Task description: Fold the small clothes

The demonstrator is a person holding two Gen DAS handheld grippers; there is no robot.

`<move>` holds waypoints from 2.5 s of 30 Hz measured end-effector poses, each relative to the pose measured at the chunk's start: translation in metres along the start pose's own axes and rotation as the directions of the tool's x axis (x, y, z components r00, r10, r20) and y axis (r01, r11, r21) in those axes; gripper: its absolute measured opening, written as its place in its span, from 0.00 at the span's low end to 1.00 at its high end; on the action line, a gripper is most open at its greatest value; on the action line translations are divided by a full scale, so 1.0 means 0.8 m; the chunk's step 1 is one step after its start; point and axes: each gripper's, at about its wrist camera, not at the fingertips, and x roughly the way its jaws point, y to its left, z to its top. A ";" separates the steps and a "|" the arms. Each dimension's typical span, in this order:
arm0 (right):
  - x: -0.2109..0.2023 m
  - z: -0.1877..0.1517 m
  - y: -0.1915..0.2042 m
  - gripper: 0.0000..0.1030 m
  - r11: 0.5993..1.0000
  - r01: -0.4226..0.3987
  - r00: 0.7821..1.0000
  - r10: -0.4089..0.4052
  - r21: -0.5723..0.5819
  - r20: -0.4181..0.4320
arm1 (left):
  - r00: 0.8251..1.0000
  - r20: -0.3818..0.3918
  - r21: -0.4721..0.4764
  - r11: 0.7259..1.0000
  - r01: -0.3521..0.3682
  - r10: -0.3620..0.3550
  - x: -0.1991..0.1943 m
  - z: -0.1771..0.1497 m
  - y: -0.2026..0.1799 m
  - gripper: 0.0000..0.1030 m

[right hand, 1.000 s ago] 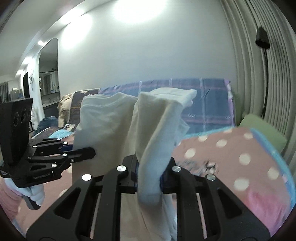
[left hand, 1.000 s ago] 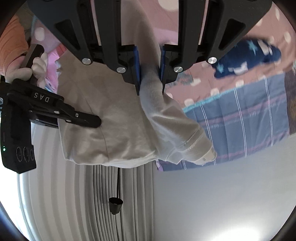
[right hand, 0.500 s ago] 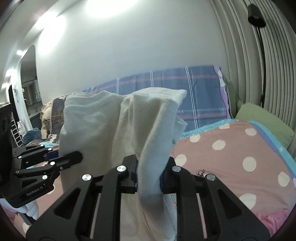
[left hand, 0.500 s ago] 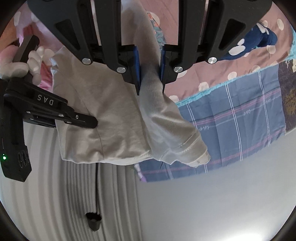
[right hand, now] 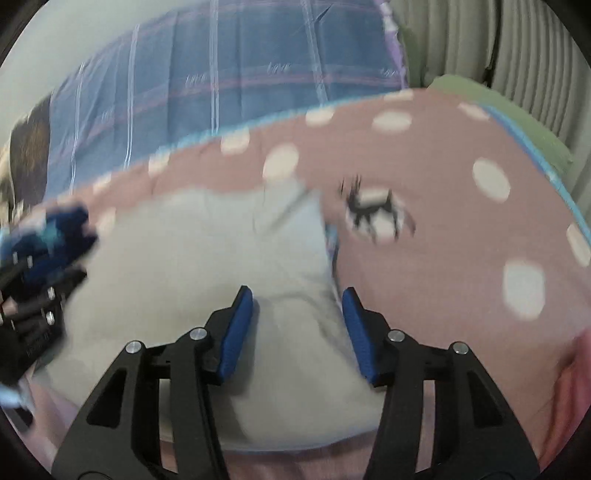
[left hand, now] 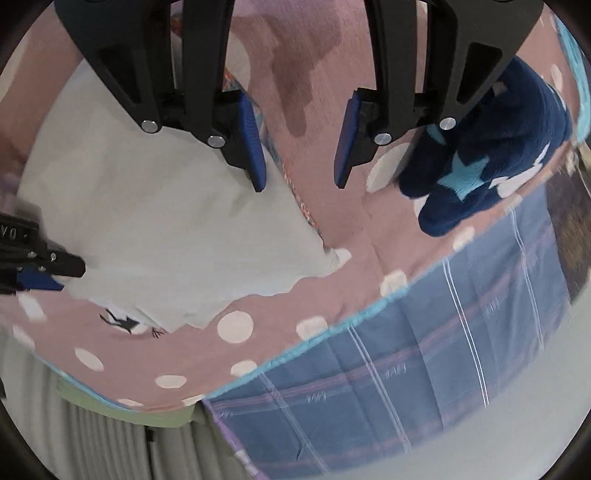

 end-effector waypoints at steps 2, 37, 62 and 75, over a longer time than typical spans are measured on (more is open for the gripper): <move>-0.007 -0.008 -0.005 0.50 0.999 -0.022 0.999 0.021 0.036 0.027 | 0.999 0.006 0.027 0.999 -0.039 0.039 -0.010 -0.008 -0.008 0.36; -0.466 -0.294 0.061 0.93 0.999 -0.038 0.946 0.032 0.012 0.323 | 0.942 0.335 -0.349 0.927 0.136 -0.011 -0.453 -0.244 -0.004 0.99; -0.459 -0.315 0.070 0.94 1.000 -0.019 0.960 0.017 0.002 0.281 | 0.969 0.243 -0.281 0.952 0.122 -0.053 -0.450 -0.264 -0.031 0.99; -0.449 -0.314 0.069 0.94 1.000 -0.016 0.965 0.016 -0.001 0.261 | 0.970 0.238 -0.273 0.955 0.118 -0.052 -0.447 -0.265 -0.037 0.99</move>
